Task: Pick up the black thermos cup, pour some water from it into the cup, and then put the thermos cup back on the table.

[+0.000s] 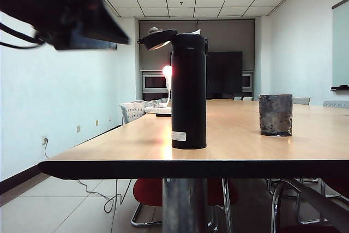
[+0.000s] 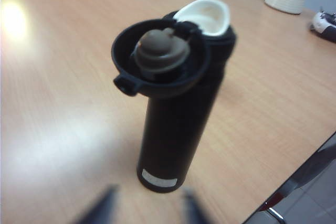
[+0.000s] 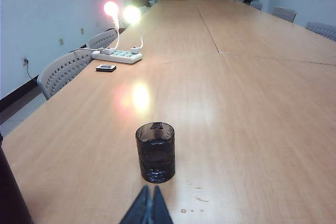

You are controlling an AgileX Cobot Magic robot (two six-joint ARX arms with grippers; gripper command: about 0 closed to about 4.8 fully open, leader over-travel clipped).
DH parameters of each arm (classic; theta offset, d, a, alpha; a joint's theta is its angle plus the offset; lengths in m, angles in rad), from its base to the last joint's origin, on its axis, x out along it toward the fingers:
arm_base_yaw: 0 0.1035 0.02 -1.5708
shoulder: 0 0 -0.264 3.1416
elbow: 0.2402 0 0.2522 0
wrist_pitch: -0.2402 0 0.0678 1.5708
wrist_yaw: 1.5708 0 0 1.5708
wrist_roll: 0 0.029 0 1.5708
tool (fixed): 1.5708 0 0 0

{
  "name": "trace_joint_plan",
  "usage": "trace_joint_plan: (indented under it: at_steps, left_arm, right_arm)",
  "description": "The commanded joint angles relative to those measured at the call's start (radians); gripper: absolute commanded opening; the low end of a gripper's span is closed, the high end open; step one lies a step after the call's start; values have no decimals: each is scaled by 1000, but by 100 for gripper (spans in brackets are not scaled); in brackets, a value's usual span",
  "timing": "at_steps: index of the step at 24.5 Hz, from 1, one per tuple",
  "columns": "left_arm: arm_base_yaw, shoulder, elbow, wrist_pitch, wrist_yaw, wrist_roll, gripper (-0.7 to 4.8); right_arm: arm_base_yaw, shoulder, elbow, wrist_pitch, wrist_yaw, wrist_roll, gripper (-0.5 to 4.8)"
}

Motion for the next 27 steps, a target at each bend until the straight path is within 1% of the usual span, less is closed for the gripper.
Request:
trace_joint_plan:
  at_steps: [1,5,8,10,16,18,21,24,27]
  left_arm:
    - [-5,90,44,28,29,-8,479]
    - [-10,186,65,136,92,-8,479]
    - [-24,239,66,224,49,-8,479]
    - [-35,273,66,272,51,-8,479]
    - [-80,376,80,341,39,-11,479]
    - [-103,409,87,367,3,-10,479]
    - [-133,449,100,393,-89,-8,479]
    - [-145,490,105,450,-140,-9,479]
    - [-151,531,106,486,-163,-11,479]
  right_arm:
    - [0,-1,4,15,-6,-3,-1]
    - [0,-1,4,17,-35,-3,-1]
    - [0,-2,4,17,-45,-3,-1]
    - [0,-2,4,17,-46,-3,-1]
    - [0,-1,4,17,-47,-3,-1]
    - [0,-1,4,17,-47,-3,-1]
    - [0,-2,4,17,-55,-3,-1]
    - [0,-1,4,16,-69,-3,-1]
    - [0,-2,4,16,-72,-3,-1]
